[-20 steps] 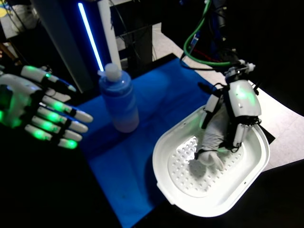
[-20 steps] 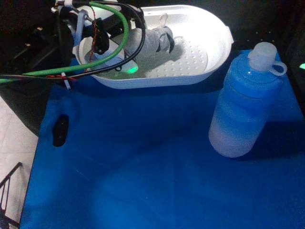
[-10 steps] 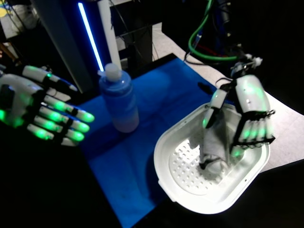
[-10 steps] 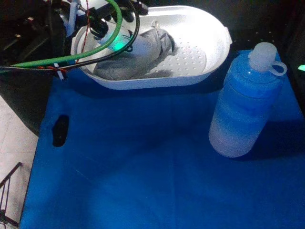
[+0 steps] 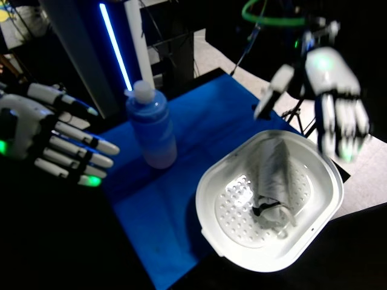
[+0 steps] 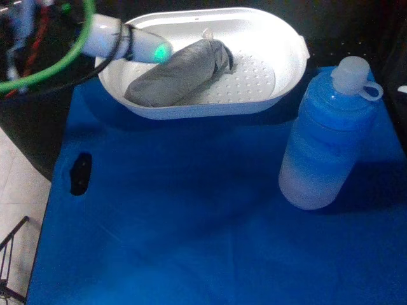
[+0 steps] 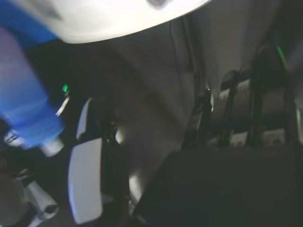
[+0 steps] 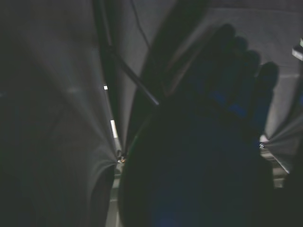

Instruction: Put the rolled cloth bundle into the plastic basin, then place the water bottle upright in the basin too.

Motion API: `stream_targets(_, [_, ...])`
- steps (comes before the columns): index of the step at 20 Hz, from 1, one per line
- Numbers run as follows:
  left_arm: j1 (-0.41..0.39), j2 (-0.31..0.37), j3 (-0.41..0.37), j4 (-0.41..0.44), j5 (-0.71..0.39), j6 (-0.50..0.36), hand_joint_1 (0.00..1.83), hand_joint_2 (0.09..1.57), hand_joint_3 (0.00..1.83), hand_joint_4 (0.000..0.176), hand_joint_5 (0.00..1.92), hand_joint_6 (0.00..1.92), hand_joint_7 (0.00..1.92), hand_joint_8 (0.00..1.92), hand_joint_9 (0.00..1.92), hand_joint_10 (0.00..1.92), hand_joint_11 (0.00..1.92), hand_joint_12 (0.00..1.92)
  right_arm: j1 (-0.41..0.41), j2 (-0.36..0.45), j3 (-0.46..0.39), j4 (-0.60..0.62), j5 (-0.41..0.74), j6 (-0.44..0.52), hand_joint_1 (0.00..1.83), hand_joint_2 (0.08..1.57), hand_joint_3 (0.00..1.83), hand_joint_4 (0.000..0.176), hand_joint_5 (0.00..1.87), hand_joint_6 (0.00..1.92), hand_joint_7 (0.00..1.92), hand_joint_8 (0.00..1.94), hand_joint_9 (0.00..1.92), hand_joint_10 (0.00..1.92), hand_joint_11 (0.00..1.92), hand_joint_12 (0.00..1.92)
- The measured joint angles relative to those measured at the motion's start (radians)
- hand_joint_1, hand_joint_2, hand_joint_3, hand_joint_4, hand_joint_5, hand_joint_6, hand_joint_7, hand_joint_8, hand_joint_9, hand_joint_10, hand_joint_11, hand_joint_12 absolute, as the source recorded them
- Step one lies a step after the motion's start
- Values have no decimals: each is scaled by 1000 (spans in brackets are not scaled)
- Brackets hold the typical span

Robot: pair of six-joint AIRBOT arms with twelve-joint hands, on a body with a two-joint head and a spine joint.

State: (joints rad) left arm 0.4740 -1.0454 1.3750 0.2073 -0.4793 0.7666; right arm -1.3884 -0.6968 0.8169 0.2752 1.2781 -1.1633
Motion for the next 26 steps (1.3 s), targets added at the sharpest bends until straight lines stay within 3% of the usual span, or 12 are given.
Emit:
stream_targets(1, [32,48,-45,2,-21,0,461,864,0,176,36,1,94,1,125,3,0,523,0,2,0,3,-2,3,472,1373,0,9,213,1,228,2,234,5,10,587])
stream_targets(3, [93,122,-116,4,-66,-17,528,849,0,176,57,1,39,4,30,7,0,295,0,4,0,10,0,8,630,1301,0,48,206,1,224,0,218,1,16,544])
stream_targets(5, [185,186,-161,-5,-167,-105,536,834,0,176,36,1,30,2,20,1,0,199,0,5,0,9,0,11,799,1194,0,51,164,0,196,0,197,0,37,475])
stream_targets(7, [296,243,-220,-89,-266,-120,543,846,2,171,22,0,21,0,6,0,0,65,16,5,0,11,-2,11,845,1129,0,50,150,0,200,2,192,0,75,365])
stream_targets(8, [338,258,-247,-125,-308,-97,497,824,0,171,1,0,7,0,11,2,20,76,28,6,2,10,-3,11,836,1104,0,71,142,0,187,0,173,0,72,361])
stream_targets(9, [488,290,-328,-230,-447,-59,570,821,0,176,9,3,0,0,0,0,0,0,59,-12,20,11,3,12,810,1078,0,84,125,0,175,1,161,1,60,344])
stream_targets(14, [702,298,-407,-379,-646,-56,644,824,3,176,55,13,0,0,0,0,19,10,141,-66,53,2,-2,26,764,1020,0,103,132,1,219,6,220,5,125,271])
stream_targets(17, [758,306,-420,-445,-722,-56,655,834,2,175,83,15,0,0,0,0,23,16,184,-77,59,-46,3,27,761,1012,0,98,98,0,233,3,209,0,94,271])
stream_targets(19, [760,306,-423,-455,-732,-56,685,838,3,174,94,12,0,0,0,0,7,11,197,-82,61,-47,2,28,817,986,0,111,107,0,193,1,154,1,6,394])
stream_targets(20, [760,306,-425,-452,-737,-57,696,842,4,176,90,8,0,0,0,0,0,8,197,-82,63,-47,2,37,800,999,2,100,87,0,199,3,151,1,0,410])
stream_targets(23, [764,306,-429,-449,-737,-56,696,829,0,176,95,6,0,0,0,0,10,14,197,-104,131,-63,3,221,752,1054,9,99,101,1,226,1,158,2,0,552])
stream_targets(26, [775,306,-429,-460,-737,-56,710,824,0,176,109,8,13,4,0,0,21,22,197,-113,135,-42,-6,225,743,1055,3,86,122,0,203,1,145,7,0,360])
